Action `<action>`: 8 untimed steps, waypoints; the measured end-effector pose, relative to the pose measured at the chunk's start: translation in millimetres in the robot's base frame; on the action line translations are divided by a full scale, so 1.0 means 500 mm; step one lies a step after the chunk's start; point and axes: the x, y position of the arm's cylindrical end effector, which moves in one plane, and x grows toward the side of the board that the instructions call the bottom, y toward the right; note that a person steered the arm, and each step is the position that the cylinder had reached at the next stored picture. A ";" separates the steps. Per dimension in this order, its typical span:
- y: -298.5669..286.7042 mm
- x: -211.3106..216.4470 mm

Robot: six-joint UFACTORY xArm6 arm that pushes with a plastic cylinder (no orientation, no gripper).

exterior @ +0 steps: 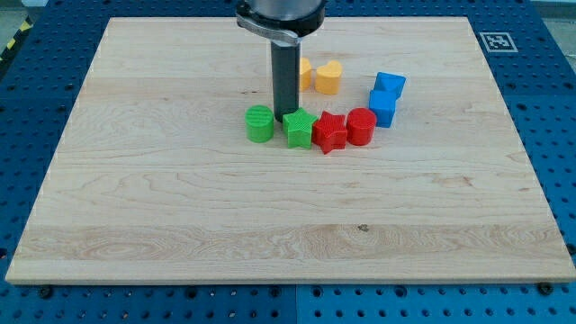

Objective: Push the green star towards the bottom center

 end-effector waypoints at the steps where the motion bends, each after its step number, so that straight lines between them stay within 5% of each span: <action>1: 0.033 -0.044; 8: 0.001 0.054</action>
